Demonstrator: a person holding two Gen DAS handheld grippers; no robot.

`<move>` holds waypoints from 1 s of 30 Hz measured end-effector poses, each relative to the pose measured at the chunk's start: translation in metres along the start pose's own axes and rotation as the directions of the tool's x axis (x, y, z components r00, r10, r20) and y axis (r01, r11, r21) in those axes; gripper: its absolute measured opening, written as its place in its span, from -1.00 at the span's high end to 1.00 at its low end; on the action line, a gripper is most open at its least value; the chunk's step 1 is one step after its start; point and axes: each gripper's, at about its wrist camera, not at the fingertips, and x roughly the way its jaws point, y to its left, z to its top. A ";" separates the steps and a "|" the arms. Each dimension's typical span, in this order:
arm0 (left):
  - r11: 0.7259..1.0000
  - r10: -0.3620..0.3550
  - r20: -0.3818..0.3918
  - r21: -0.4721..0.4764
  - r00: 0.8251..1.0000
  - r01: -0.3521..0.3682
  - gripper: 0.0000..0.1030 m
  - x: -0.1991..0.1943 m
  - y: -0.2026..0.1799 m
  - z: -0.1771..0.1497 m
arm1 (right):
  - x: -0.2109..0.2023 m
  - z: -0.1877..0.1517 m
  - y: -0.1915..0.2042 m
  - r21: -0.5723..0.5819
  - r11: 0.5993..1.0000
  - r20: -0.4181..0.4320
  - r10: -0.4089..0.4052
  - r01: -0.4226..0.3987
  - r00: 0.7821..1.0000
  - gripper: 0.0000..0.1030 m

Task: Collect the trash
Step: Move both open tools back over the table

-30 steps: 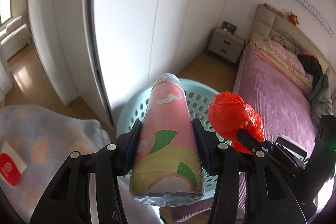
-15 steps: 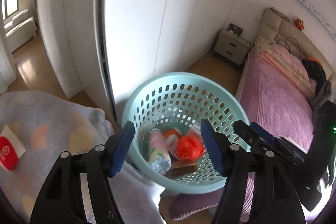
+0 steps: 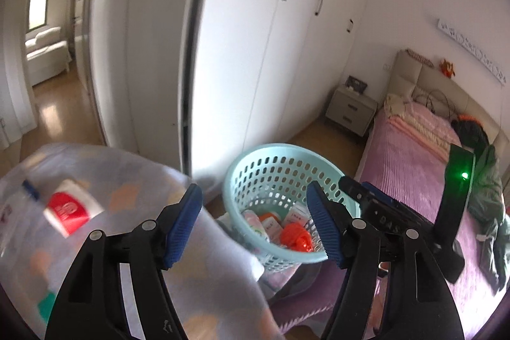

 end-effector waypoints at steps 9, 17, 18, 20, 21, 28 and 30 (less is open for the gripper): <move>0.991 0.108 0.078 -0.084 0.991 -0.101 -0.33 -0.080 0.052 -0.029 | -0.016 -0.009 0.042 -0.075 0.995 0.007 0.061 -0.060 0.998 -0.03; 0.941 0.247 0.100 -0.262 0.964 -0.213 -0.34 -0.157 0.131 -0.065 | -0.017 -0.030 0.099 -0.176 0.975 -0.018 0.138 -0.139 0.990 -0.03; 0.932 0.275 0.104 -0.274 0.956 -0.239 -0.34 -0.165 0.138 -0.070 | -0.015 -0.034 0.107 -0.191 0.970 -0.026 0.149 -0.151 0.989 -0.03; 0.905 0.335 0.102 -0.311 0.937 -0.289 -0.34 -0.182 0.156 -0.082 | -0.013 -0.043 0.125 -0.221 0.959 -0.047 0.170 -0.176 0.984 -0.03; 0.896 0.349 0.097 -0.327 0.932 -0.301 -0.34 -0.189 0.165 -0.088 | -0.012 -0.047 0.133 -0.234 0.954 -0.060 0.181 -0.190 0.982 -0.03; 0.878 0.353 -0.012 -0.342 0.936 -0.335 -0.41 -0.196 0.208 -0.120 | 0.007 -0.074 0.190 -0.309 0.913 -0.157 0.229 -0.268 0.961 -0.16; 0.883 0.340 -0.053 -0.326 0.939 -0.338 -0.45 -0.192 0.208 -0.133 | 0.014 -0.083 0.210 -0.323 0.892 -0.216 0.256 -0.316 0.942 -0.16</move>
